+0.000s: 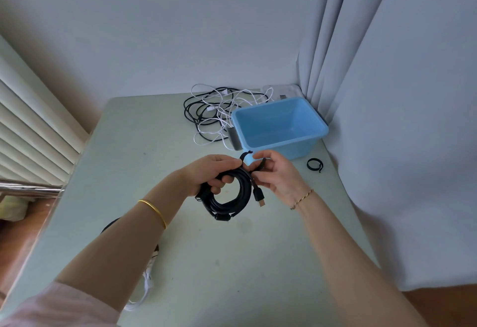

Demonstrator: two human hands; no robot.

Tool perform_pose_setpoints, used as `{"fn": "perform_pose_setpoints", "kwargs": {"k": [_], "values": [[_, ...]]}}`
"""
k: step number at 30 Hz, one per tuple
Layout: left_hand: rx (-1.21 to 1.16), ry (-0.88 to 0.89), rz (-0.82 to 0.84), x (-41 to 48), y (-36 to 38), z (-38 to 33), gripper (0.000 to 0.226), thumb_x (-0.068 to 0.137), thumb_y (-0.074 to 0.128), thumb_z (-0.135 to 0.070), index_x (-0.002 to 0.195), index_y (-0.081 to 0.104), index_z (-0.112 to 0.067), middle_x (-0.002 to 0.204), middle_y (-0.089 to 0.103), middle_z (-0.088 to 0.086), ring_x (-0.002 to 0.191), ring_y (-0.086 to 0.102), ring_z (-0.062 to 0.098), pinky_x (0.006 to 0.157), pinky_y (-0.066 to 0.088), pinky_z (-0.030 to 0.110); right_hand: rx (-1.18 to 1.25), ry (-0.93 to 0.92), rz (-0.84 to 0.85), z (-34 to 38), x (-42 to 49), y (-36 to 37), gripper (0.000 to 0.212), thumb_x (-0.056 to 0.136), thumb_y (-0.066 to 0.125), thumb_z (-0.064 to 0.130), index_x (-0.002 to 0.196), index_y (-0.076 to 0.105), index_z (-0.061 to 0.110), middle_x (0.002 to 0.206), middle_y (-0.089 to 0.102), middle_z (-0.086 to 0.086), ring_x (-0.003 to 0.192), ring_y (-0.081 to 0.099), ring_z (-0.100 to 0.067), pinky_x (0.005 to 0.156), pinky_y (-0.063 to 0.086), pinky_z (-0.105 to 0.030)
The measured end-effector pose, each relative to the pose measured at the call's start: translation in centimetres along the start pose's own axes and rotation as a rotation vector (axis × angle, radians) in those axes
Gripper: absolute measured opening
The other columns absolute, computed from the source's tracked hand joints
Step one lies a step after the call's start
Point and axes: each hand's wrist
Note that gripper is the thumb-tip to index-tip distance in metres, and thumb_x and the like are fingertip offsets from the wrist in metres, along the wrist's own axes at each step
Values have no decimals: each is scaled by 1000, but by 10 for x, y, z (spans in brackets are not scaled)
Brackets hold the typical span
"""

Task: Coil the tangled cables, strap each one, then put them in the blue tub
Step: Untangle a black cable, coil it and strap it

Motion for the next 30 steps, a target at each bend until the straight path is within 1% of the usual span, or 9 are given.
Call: {"fn": "perform_pose_setpoints", "kwargs": {"k": [3, 7, 10, 13, 16, 18, 22, 26, 30], "values": [[-6, 18, 8, -4, -2, -3, 36, 101, 44, -28, 122, 58, -3, 55, 41, -3, 36, 21, 5, 37, 25, 16, -5, -50, -44, 4, -1, 4, 25, 80, 57, -20, 91, 56, 3, 82, 67, -12, 73, 68, -18, 69, 56, -27], [-5, 42, -8, -11, 0, -8, 27, 100, 45, -29, 117, 63, -20, 56, 40, -2, 37, 21, 6, 38, 27, 16, 3, -120, -199, 15, 0, 8, 16, 81, 62, -13, 86, 57, 1, 82, 65, -19, 66, 69, -20, 66, 57, -28], [7, 46, -85, -13, 0, -9, 23, 98, 51, -30, 114, 62, -19, 55, 42, -3, 38, 23, 7, 38, 29, 17, 27, -155, -256, 26, 0, 7, 13, 83, 63, -8, 84, 55, 2, 82, 66, -18, 64, 68, -20, 61, 56, -26], [-10, 50, -143, -13, -3, -8, 25, 96, 54, -33, 102, 61, -10, 54, 45, -3, 38, 24, 7, 39, 30, 18, 48, -130, -202, 37, -4, 8, 13, 87, 59, -6, 83, 51, 4, 86, 68, -20, 70, 70, -24, 61, 56, -27], [-48, 52, -198, -13, -5, -8, 27, 95, 55, -34, 81, 55, -11, 57, 46, -1, 38, 26, 8, 40, 31, 19, 90, -79, -106, 48, -9, 13, 17, 89, 55, -5, 80, 46, 6, 89, 68, -22, 71, 71, -26, 59, 56, -27], [-66, 67, -222, -13, -5, -7, 27, 96, 55, -34, 81, 54, -11, 58, 46, -1, 38, 26, 7, 40, 32, 19, 68, -38, -12, 52, -14, 17, 19, 87, 55, -9, 80, 46, 6, 88, 68, -22, 71, 70, -26, 61, 57, -27], [-61, 108, -248, -16, -4, -9, 27, 96, 53, -35, 88, 55, -9, 60, 46, 0, 38, 27, 8, 40, 33, 20, -126, 15, 109, 54, -22, 26, 21, 82, 58, -14, 86, 49, 4, 85, 69, -20, 72, 70, -26, 65, 57, -29], [-33, 148, -268, -19, -4, -12, 31, 96, 53, -36, 78, 54, -11, 58, 45, -1, 39, 28, 9, 41, 35, 21, -251, 73, 154, 55, -23, 33, 23, 82, 61, -13, 88, 47, 4, 85, 66, -23, 69, 69, -27, 65, 58, -32], [32, 168, -286, -21, -2, -13, 29, 96, 53, -36, 85, 58, -10, 59, 48, -2, 38, 30, 8, 43, 36, 22, -401, 51, 154, 56, -22, 40, 25, 82, 64, -9, 87, 45, 6, 74, 65, -20, 63, 69, -27, 62, 59, -34]]}}
Point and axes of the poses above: each hand's wrist, its own x-axis towards the middle knuckle, its own y-axis out of the palm, z = x × y
